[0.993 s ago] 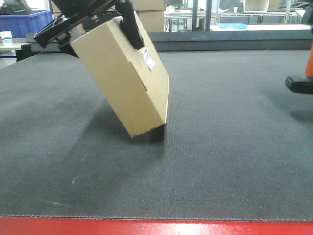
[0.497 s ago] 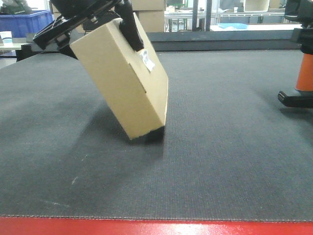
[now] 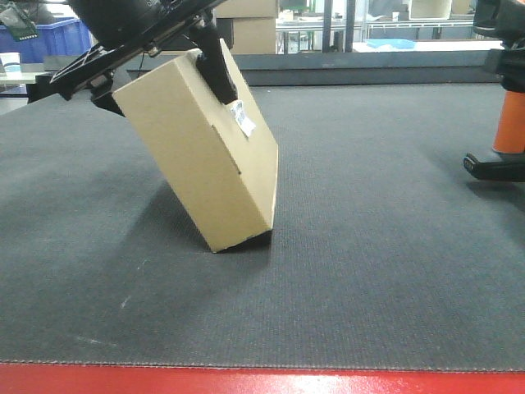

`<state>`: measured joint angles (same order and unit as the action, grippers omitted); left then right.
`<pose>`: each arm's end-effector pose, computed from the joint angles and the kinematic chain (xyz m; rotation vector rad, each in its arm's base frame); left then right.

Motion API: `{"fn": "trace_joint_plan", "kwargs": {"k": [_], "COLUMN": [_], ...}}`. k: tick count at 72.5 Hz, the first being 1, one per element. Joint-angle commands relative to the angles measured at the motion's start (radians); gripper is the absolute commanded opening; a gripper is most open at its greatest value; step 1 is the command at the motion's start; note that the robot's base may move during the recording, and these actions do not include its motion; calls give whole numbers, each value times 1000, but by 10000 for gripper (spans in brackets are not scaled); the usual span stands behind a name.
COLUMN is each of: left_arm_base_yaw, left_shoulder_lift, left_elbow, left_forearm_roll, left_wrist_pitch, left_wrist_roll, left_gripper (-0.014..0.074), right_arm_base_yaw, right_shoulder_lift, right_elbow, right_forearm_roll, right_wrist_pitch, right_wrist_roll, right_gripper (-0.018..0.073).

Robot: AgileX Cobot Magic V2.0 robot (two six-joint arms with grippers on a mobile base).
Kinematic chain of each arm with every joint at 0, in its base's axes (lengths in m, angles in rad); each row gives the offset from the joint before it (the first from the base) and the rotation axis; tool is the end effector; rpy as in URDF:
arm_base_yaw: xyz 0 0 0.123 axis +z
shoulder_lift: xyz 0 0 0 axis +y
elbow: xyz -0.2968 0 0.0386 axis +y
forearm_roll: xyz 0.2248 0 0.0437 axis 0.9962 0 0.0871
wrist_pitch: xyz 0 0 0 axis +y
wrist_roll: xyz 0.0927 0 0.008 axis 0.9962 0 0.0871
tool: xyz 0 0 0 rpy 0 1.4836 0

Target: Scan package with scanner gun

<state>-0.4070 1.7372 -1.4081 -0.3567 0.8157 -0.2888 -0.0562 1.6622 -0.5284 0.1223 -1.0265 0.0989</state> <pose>0.3219 -0.1645 0.3010 -0.0803 2.6969 -0.6539 0.2918 -0.0261 0.2276 0.2546 1.5736 -0.0006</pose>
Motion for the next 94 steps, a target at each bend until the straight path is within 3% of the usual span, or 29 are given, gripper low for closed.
{"fn": "trace_joint_plan", "kwargs": {"k": [1, 8, 24, 46, 68, 83, 94], "left_arm_base_yaw": [-6, -6, -6, -6, -6, -6, -6], "left_shoulder_lift": [-6, -6, -6, -6, -6, -18, -55], "left_elbow": [5, 5, 5, 5, 5, 0, -36], "left_forearm_roll": [-8, -8, -8, -8, -8, 7, 59], "left_wrist_pitch": [-20, -20, -20, -20, -27, -29, -25], "left_wrist_roll": [0, 0, 0, 0, 0, 0, 0], "left_gripper": [-111, -111, -111, -111, -111, -111, -111], "right_arm_base_yaw": [0, 0, 0, 0, 0, 0, 0], "right_shoulder_lift": [-6, -6, -6, -6, -6, -8, -10], "right_elbow": [-8, -8, -8, -8, 8, 88, 148], "right_forearm_roll": [-5, -5, -5, -5, -5, -5, -36], "right_wrist_pitch": [-62, -38, -28, 39, 47, -75, -128], "right_wrist_roll": [-4, -4, -4, -4, -4, -4, -4], "right_gripper": [262, 326, 378, 562, 560, 560, 560]}}
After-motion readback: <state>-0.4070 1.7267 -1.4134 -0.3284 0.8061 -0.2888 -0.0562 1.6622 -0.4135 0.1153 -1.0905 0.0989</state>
